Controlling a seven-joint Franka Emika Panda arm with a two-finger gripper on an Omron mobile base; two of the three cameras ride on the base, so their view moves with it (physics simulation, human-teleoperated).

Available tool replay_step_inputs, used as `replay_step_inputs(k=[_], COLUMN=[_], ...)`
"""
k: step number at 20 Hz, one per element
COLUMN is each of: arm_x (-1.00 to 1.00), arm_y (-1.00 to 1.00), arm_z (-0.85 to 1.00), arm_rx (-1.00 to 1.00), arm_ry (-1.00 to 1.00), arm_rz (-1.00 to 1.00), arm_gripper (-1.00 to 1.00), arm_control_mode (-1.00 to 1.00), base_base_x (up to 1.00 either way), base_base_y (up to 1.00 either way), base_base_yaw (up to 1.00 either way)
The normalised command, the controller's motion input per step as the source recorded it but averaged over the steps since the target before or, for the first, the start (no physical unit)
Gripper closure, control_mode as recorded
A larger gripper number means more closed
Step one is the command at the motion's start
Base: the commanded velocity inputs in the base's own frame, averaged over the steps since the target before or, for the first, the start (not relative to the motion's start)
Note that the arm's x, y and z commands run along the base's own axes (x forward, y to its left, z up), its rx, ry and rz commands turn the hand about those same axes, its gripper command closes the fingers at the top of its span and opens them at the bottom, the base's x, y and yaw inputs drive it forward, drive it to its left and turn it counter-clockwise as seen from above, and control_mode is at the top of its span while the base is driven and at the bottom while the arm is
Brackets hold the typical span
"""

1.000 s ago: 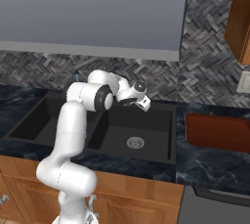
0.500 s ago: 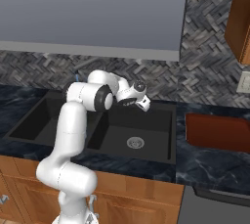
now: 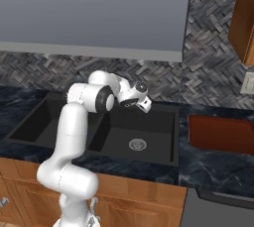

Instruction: Pick up all produce items and place them in the sink. Turn on the sink faucet to wash them. Then turn the sink off and put them in the tray.

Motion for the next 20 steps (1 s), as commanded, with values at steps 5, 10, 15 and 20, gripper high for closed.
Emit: replay_step_inputs(k=[5, 10, 15, 20], arm_x=[0.00, 0.00, -0.06, -0.82], arm_y=[0.59, 0.66, 0.29, -0.01], arm_z=[0.00, 0.00, 0.05, 0.45], arm_rx=[0.00, -0.01, -0.03, -0.06], arm_ry=[0.00, 0.00, 0.00, -0.13], arm_rz=[0.02, 0.01, 0.00, 0.00], arm_gripper=[-1.00, -1.00, -1.00, -1.00], arm_control_mode=[-1.00, -1.00, -1.00, -1.00], base_base_x=[0.00, 0.00, 0.00, 0.00], base_base_y=[0.00, 0.00, 0.00, 0.00], base_base_yaw=[0.00, 0.00, 0.00, 0.00])
